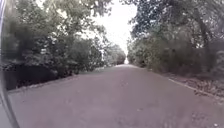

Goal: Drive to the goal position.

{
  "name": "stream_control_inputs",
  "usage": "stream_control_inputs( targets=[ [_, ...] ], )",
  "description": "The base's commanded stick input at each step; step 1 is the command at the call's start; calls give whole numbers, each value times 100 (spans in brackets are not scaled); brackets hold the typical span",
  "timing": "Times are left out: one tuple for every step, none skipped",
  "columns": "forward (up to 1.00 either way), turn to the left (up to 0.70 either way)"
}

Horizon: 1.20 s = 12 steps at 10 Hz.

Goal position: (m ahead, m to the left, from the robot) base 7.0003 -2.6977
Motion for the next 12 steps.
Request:
stream_control_inputs(
  targets=[
    [70,0],
    [70,0],
    [70,0],
    [70,0],
    [70,0],
    [70,0],
    [70,0],
    [70,0],
    [70,0],
    [70,0],
    [70,-7],
    [70,-24]
  ],
)
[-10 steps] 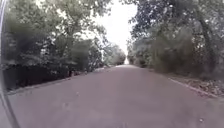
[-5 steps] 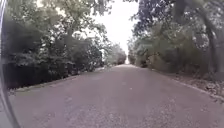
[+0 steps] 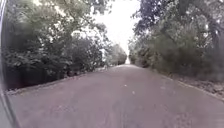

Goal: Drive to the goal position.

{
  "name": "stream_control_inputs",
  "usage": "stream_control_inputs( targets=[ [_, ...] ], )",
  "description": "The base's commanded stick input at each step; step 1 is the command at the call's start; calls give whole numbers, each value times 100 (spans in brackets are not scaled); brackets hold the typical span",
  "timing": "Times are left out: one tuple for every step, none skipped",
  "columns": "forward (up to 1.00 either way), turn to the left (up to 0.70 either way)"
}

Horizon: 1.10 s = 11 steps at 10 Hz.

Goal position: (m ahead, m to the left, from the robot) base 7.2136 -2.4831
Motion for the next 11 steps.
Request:
stream_control_inputs(
  targets=[
    [70,-30],
    [70,-31],
    [70,-19],
    [70,0],
    [70,0],
    [70,0],
    [70,0],
    [70,0],
    [70,0],
    [70,0],
    [70,0]
  ],
)
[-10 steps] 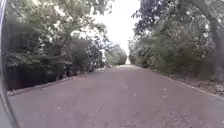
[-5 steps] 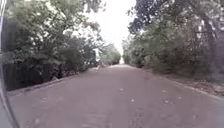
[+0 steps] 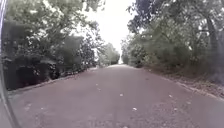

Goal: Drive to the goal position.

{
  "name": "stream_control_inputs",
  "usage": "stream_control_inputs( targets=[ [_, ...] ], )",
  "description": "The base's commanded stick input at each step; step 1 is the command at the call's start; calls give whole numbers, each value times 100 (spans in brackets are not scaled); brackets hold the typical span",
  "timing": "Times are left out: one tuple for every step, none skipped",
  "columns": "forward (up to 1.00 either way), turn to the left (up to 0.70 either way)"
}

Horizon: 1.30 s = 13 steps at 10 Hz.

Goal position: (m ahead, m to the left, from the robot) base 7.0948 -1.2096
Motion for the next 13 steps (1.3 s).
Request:
stream_control_inputs(
  targets=[
    [70,0],
    [70,0],
    [70,0],
    [70,0],
    [70,0],
    [70,0],
    [70,0],
    [70,0],
    [70,0],
    [70,0],
    [70,0],
    [70,0],
    [70,0]
  ],
)
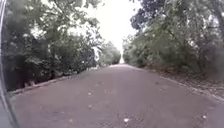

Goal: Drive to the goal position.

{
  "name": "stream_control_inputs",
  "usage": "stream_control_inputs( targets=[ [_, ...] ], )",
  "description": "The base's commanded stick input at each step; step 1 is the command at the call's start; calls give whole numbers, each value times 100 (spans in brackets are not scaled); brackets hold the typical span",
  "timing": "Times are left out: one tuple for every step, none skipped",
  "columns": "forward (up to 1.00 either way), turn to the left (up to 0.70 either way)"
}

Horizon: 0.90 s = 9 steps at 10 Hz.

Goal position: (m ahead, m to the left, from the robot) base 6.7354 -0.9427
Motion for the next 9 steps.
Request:
stream_control_inputs(
  targets=[
    [70,0],
    [70,0],
    [70,0],
    [70,0],
    [70,0],
    [70,-4],
    [70,-10],
    [70,-16],
    [70,-15]
  ],
)
